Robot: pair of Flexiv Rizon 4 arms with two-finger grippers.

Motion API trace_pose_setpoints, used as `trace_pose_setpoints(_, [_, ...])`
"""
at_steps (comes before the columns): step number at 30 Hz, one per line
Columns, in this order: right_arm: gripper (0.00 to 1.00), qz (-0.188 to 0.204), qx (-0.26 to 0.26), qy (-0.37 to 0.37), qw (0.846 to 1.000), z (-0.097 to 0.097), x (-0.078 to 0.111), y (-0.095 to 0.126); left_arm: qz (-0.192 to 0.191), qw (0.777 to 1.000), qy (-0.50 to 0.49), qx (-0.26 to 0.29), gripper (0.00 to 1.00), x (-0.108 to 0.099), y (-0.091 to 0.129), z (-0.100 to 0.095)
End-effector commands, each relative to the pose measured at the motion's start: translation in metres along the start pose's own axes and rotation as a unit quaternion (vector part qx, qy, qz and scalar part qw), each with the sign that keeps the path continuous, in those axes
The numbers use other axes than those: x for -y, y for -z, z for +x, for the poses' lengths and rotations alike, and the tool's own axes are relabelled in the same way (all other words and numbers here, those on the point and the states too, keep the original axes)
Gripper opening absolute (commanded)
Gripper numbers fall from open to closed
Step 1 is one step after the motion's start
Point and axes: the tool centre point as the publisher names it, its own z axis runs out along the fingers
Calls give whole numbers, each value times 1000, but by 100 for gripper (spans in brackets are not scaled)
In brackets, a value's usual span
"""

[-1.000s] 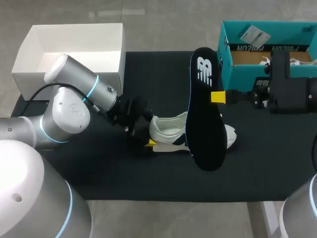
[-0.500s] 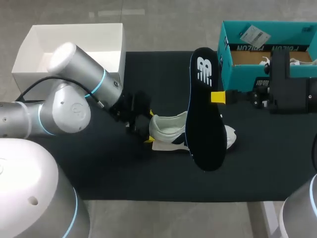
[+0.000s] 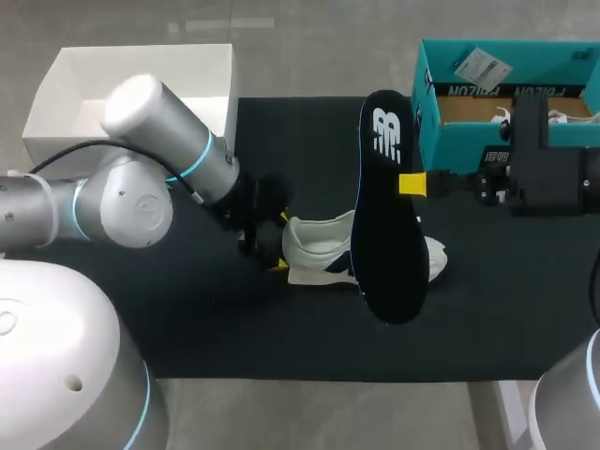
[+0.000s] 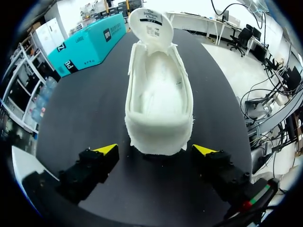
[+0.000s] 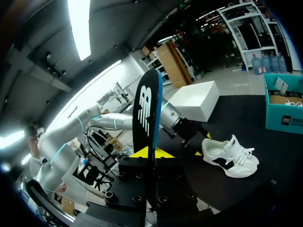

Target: Take the shoe out of the shoebox, open the shoe tongue, remove and reinsert the insole, then place the shoe into the shoebox

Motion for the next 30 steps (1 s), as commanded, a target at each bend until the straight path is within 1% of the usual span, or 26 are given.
trace_pose_setpoints(1, [0,-4,6,-1,1000,7,4,0,-64,998,12,-14,100,7,12,-7])
trace_pose_setpoints(6, [0,-4,6,-1,1000,7,4,0,-88,996,8,-18,100,13,22,-7])
trace_pose_setpoints(8, [0,-4,6,-1,1000,7,4,0,-92,996,-3,-16,100,17,26,-7])
trace_pose_setpoints(12, [0,-4,6,-1,1000,7,4,0,-108,994,-27,-14,100,26,28,-7])
trace_pose_setpoints(16, [0,-4,6,-1,1000,7,4,0,-124,991,-36,-29,100,34,33,-7])
trace_pose_setpoints(18, [0,-4,6,-1,1000,7,4,0,-139,989,-50,-30,100,38,36,-4])
trace_pose_setpoints(19, [0,-4,6,-1,1000,7,4,0,-140,988,-50,-32,100,40,38,-4])
trace_pose_setpoints(23, [0,-4,6,-1,1000,7,4,0,-147,987,-48,-40,100,42,43,-3])
trace_pose_setpoints(24, [0,-4,6,-1,1000,7,4,0,-157,986,-44,-36,100,42,44,-3])
trace_pose_setpoints(30, [0,-4,6,-1,1000,7,4,0,-168,985,-36,-24,100,46,46,-3])
